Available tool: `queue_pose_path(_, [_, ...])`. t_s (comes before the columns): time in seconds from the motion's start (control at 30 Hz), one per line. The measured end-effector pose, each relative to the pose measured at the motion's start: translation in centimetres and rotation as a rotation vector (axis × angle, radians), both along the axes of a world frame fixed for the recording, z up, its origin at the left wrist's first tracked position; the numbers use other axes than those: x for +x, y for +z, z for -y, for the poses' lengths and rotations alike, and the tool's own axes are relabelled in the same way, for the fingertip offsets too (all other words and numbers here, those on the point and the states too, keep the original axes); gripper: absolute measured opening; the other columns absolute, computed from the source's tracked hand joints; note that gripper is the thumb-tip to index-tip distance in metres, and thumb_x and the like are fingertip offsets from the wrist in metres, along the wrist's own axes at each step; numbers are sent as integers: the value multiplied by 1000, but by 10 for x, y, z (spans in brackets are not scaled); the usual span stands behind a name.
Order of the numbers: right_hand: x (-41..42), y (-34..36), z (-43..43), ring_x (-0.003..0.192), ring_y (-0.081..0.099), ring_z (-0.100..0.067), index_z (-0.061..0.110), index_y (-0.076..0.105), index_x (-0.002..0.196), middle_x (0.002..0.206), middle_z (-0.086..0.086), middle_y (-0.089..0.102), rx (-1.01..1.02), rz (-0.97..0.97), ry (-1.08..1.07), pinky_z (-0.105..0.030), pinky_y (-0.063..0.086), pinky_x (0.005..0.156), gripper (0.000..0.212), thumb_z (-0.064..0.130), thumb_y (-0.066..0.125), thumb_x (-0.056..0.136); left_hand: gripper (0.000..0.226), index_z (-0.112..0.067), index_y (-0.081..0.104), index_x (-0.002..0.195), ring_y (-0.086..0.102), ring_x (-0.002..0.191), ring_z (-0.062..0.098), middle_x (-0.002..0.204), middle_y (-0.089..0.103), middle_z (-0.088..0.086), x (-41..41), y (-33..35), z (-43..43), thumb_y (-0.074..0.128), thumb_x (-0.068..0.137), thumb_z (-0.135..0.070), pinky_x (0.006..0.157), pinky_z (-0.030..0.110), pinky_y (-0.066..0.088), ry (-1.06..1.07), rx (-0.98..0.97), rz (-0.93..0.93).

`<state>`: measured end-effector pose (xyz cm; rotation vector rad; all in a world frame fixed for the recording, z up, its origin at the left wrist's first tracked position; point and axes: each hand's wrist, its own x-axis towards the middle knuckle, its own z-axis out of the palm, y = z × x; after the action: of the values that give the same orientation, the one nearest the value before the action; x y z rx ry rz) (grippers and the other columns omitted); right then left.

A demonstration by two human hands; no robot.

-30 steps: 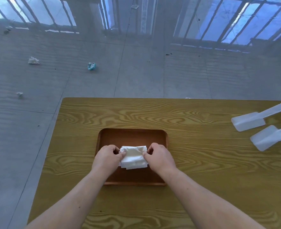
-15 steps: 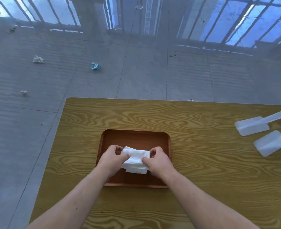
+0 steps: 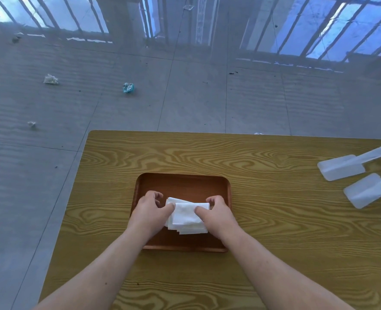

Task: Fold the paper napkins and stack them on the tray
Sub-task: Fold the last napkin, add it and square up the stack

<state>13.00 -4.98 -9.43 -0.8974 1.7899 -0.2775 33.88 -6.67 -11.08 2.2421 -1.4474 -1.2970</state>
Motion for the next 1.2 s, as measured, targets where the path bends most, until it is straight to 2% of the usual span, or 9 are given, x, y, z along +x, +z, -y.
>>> queue_pose_path(0.13, [-15,7,-4,142,37,-18,27,33,155,151,6,41,-359,-287,450,-35,36,115,93,72,64,79,96,-38,37,151,32,145,14,156,36,-14,5,7,0,70,69,-74,112,34,38,-363,-182,108])
queue_pose_path(0.23, [-16,7,0,154,21,-23,27,15,164,168,0,23,-357,-407,848,-40,23,125,116,82,65,74,126,-42,14,163,7,159,19,174,9,-12,-4,10,1,63,56,-88,129,44,18,-697,-162,242])
queue_pose_path(0.33, [-8,5,-1,150,28,-31,24,2,166,169,-9,18,-312,-576,1072,-45,32,122,129,74,75,73,137,-41,-1,165,0,162,24,176,-2,-6,-13,4,-1,72,58,-86,131,50,12,-845,-113,421])
queue_pose_path(0.43, [1,0,-9,131,47,-31,20,6,164,152,-11,35,-220,-584,915,-44,47,108,130,74,78,70,140,-30,10,166,19,155,28,171,15,0,-11,3,-5,70,55,-91,122,48,33,-649,-42,452])
queue_pose_path(0.6, [6,-3,-13,114,61,-22,21,30,152,140,-4,49,-22,-186,226,-31,50,81,98,61,76,77,101,-18,46,149,54,127,27,153,41,7,-7,4,-2,54,77,-89,102,42,51,-113,78,169])
queue_pose_path(0.73, [13,-2,-7,98,65,-17,22,33,147,117,2,57,26,9,20,-40,63,86,77,34,70,81,78,-19,66,128,68,112,24,123,71,5,-19,3,6,56,79,-80,102,48,56,172,300,-253])
queue_pose_path(0.83, [5,-2,1,102,66,-19,21,33,148,119,1,58,72,101,-44,-42,64,89,76,27,70,82,66,-20,63,128,71,105,22,118,70,3,-16,0,9,61,87,-71,95,47,62,199,288,-256])
queue_pose_path(1.03, [-20,10,6,143,38,-24,27,20,160,156,1,37,-286,-324,468,-38,39,113,109,73,65,72,112,-35,36,153,37,144,17,155,37,-12,-7,12,5,64,61,-93,111,39,44,-361,-116,120])
queue_pose_path(1.2, [-23,3,17,151,26,-28,26,9,165,168,-5,20,-346,-521,1021,-44,31,123,119,66,74,75,136,-37,7,165,14,157,24,172,11,-6,-24,12,7,77,57,-83,123,47,32,-804,-117,356])
